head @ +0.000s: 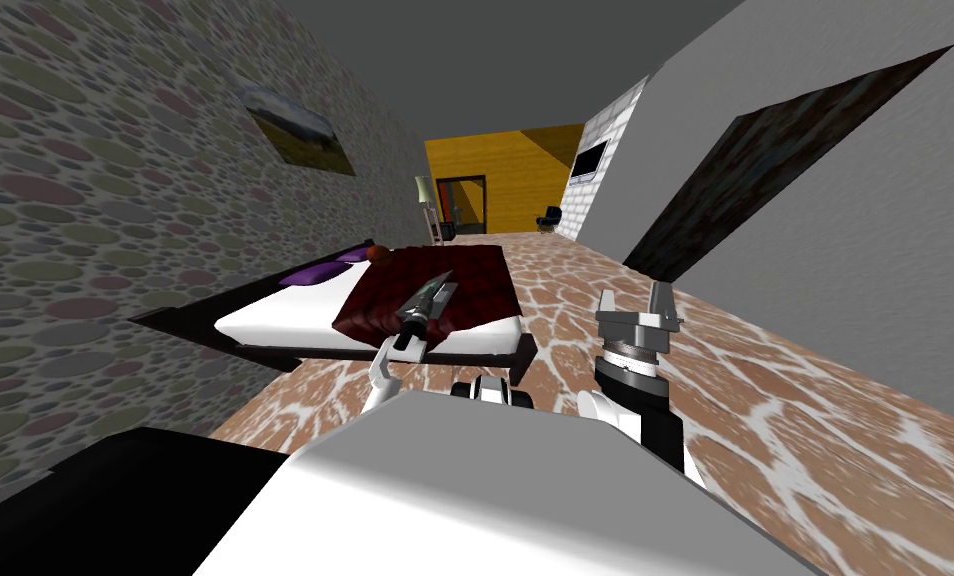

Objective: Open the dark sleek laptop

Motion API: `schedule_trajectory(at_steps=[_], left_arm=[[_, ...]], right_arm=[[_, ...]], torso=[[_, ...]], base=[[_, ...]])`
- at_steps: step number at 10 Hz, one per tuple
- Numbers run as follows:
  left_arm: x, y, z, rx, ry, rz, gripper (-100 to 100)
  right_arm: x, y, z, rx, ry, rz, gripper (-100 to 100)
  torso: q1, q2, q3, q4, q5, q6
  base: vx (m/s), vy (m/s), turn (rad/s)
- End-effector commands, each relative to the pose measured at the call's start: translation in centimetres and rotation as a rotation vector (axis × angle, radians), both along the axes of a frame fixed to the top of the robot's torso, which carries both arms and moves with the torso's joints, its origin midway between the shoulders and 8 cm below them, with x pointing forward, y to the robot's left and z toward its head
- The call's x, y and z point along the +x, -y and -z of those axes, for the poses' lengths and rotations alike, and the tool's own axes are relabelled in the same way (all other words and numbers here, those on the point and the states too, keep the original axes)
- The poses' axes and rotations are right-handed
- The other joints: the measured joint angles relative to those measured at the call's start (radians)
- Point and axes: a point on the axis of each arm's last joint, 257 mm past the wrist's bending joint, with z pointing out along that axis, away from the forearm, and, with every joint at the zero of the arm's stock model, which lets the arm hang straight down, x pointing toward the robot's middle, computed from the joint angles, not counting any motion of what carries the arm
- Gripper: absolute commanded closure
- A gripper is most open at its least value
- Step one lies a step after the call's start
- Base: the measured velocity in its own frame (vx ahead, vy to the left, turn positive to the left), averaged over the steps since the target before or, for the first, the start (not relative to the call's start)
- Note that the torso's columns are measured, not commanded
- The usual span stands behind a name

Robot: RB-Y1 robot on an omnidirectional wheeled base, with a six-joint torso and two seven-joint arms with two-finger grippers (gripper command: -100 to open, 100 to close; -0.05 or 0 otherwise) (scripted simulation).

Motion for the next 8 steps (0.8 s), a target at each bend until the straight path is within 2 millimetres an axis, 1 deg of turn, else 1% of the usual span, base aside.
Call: schedule_trajectory(at_steps=[1,3,4,5,8], left_arm=[[-0.5,0.1,-1.6,0.0,0.005,-0.004,-100],[-1.0,0.1,-2.7,-0.002,0.005,-0.007,-100],[-0.7,0.0,-2.4,-0.001,0.005,-0.005,-100],[-0.7,0.0,-2.5,-0.002,0.003,-0.006,0],[-0.7,0.0,-2.4,-0.002,0.003,-0.006,0]], right_arm=[[0.0,0.0,0.0,0.0,0.0,0.0,0],[0.0,0.0,0.0,0.0,0.0,0.0,0],[0.0,0.0,0.0,0.0,0.0,0.0,0],[0.0,0.0,0.0,0.0,0.0,0.0,0],[0.0,0.0,0.0,0.0,0.0,0.0,0]], torso=[[0.0,0.0,0.0,0.0,0.0,0.0],[0.001,0.0,0.0,0.0,0.0,0.0],[0.002,-0.001,0.0,-0.001,0.001,0.0],[0.002,-0.002,-0.001,-0.002,0.002,0.0],[0.003,-0.003,-0.001,-0.002,0.002,0.0]], base=[[0.012,0.01,-0.025],[0.013,0.01,-0.018],[0.006,0.005,-0.004],[0.0,0.0,0.0],[0.0,0.0,0.0]])
